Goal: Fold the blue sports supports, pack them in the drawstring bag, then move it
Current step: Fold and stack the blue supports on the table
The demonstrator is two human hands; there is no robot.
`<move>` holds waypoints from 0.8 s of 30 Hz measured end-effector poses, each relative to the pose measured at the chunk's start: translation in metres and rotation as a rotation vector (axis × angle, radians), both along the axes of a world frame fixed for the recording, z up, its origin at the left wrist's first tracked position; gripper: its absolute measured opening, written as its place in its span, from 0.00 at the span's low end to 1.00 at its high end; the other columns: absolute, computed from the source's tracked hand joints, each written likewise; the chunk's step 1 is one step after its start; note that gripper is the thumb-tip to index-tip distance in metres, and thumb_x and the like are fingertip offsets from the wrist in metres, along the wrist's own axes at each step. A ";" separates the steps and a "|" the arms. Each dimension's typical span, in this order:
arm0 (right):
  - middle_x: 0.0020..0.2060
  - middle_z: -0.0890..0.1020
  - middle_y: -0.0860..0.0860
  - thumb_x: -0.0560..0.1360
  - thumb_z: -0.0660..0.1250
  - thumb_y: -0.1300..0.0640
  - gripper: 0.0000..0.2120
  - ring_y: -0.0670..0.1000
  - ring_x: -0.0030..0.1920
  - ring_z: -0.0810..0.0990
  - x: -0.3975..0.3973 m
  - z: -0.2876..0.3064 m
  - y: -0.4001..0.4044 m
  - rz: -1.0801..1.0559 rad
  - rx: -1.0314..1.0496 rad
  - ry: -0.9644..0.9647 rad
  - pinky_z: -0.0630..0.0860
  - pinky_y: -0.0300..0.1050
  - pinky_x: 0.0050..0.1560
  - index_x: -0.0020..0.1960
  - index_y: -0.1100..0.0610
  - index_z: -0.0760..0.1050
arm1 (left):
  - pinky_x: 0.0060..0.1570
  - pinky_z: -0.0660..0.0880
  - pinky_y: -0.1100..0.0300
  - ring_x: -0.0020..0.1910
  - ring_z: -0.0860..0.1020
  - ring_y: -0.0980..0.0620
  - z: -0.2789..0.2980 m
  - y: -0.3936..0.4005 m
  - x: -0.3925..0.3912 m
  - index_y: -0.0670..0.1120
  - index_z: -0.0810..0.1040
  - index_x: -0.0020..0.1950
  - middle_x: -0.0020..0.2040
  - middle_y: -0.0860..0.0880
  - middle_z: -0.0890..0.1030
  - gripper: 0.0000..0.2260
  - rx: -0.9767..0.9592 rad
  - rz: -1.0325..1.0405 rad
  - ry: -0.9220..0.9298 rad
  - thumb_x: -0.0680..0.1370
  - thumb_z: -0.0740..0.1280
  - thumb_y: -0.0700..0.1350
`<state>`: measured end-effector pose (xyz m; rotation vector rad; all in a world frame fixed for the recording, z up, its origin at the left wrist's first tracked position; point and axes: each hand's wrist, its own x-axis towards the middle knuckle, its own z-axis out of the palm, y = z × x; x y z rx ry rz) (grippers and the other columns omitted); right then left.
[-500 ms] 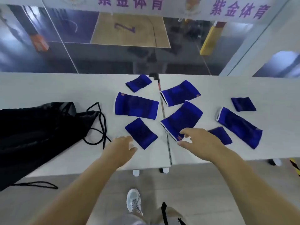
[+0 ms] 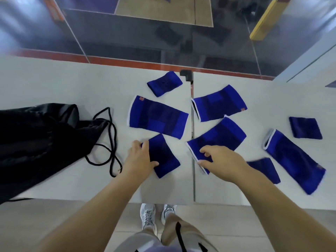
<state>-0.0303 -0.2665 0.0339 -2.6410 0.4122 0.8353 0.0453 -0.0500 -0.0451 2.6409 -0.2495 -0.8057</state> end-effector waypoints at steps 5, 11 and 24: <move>0.60 0.77 0.47 0.78 0.62 0.45 0.21 0.48 0.55 0.78 0.022 -0.003 -0.010 0.094 0.019 0.025 0.78 0.47 0.54 0.69 0.50 0.67 | 0.55 0.72 0.52 0.56 0.72 0.44 0.004 -0.006 0.004 0.43 0.64 0.64 0.59 0.44 0.68 0.29 -0.037 0.158 0.093 0.70 0.75 0.45; 0.60 0.78 0.47 0.77 0.62 0.44 0.21 0.49 0.56 0.78 0.040 -0.004 -0.021 0.131 0.043 0.018 0.79 0.48 0.53 0.68 0.50 0.69 | 0.54 0.75 0.47 0.47 0.75 0.47 0.006 -0.009 0.004 0.48 0.71 0.56 0.52 0.48 0.73 0.16 -0.124 0.174 0.092 0.71 0.72 0.41; 0.59 0.79 0.49 0.78 0.61 0.45 0.20 0.50 0.57 0.77 0.090 -0.003 -0.023 0.151 0.107 0.015 0.75 0.48 0.56 0.68 0.50 0.68 | 0.43 0.80 0.57 0.42 0.81 0.50 0.057 0.007 0.071 0.58 0.77 0.47 0.48 0.51 0.80 0.15 -0.558 0.301 0.085 0.78 0.63 0.36</move>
